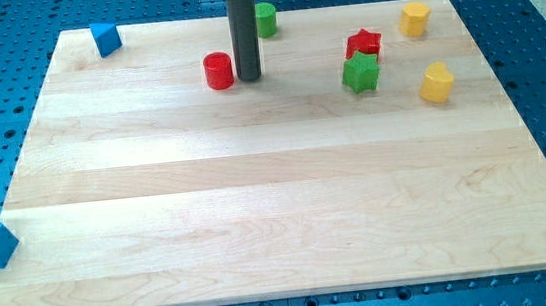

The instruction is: Move the hexagon top right side of the red circle

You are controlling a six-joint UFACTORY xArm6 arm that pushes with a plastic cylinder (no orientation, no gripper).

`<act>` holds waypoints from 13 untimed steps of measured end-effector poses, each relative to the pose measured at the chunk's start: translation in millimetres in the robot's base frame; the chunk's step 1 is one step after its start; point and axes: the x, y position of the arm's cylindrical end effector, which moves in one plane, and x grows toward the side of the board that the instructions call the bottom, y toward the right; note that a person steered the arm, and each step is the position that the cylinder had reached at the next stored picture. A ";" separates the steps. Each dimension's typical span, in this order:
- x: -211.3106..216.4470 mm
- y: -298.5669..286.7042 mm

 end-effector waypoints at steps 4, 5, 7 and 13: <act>3.7 24.0; -72.3 86.5; -101.1 253.5; -38.5 145.9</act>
